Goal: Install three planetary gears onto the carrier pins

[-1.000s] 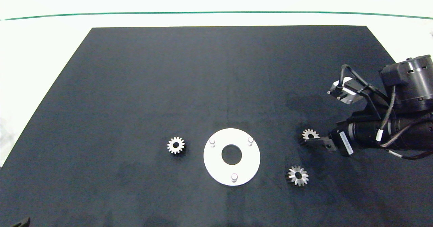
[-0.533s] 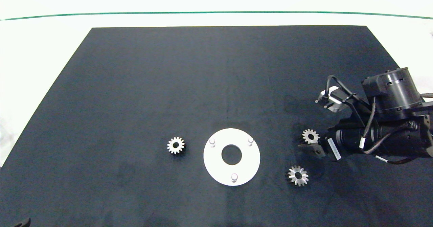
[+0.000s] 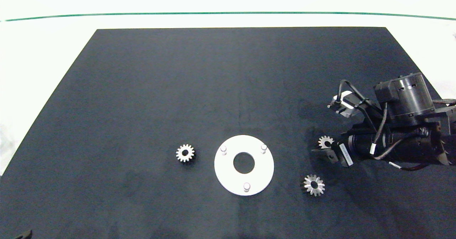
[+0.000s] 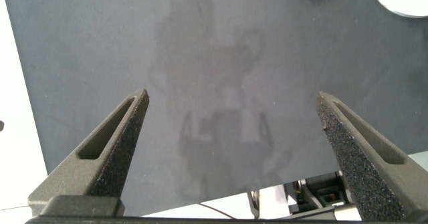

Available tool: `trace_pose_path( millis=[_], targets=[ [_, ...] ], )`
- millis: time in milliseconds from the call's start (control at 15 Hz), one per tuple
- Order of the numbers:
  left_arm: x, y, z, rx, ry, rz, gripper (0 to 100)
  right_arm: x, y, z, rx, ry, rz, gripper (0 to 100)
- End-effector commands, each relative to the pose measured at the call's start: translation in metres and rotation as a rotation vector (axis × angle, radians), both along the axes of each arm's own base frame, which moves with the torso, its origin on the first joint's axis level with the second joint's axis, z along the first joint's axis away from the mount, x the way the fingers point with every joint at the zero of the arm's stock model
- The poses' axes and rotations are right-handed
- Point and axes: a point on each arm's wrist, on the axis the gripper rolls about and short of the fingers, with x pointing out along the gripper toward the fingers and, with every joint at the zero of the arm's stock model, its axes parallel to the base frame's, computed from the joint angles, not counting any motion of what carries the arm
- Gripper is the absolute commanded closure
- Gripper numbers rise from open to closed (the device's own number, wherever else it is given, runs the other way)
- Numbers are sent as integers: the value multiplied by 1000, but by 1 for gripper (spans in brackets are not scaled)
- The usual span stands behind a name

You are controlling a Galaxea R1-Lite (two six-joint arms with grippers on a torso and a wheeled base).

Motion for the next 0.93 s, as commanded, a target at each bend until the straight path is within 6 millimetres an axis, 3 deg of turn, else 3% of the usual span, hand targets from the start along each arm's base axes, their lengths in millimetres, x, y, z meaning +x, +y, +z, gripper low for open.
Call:
trace_pose_path(
  millis=[67,933],
  targets=[
    [-1,0,0,0,0,0,0,0,0,-1,-5,4,0,10],
    [-2,0,-2,1,2,-2,0,4,2,-3,8,-12,4,37]
  ],
)
